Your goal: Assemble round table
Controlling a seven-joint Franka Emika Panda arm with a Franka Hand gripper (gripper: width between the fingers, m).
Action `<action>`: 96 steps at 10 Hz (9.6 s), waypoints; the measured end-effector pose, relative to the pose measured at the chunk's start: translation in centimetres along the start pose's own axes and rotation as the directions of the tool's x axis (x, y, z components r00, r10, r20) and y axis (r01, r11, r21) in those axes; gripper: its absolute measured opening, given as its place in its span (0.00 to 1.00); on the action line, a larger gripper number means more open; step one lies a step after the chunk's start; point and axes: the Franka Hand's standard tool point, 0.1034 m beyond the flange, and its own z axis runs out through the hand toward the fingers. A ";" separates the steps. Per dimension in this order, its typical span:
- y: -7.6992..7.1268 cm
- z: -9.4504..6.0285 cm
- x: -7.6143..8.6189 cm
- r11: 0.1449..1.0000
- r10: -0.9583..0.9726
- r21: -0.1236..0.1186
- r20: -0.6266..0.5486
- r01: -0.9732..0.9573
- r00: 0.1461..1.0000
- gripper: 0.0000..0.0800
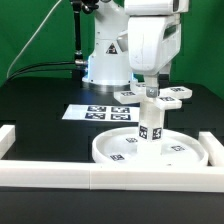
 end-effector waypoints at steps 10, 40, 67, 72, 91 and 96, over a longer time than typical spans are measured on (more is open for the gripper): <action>0.9 -0.3 -1.9 0.989 0.149 0.013 0.005 -0.149 0.989 0.81; 0.1 1.1 -0.8 0.479 0.878 0.004 0.006 -0.878 0.479 0.65; 0.3 1.4 -0.7 -0.993 0.045 0.115 0.142 -0.029 -0.989 0.55; 0.4 1.3 -0.8 -0.956 -0.269 0.065 0.198 0.287 -0.942 0.55; 0.0 -1.4 0.6 -0.592 0.806 0.152 0.112 -0.791 -0.581 0.81; -0.1 -1.6 0.7 0.019 1.000 0.076 0.016 -0.997 0.020 0.81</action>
Offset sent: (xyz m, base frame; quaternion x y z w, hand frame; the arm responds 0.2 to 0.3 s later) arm -0.0014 -0.0116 0.0050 0.0501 0.0069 0.0909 0.9946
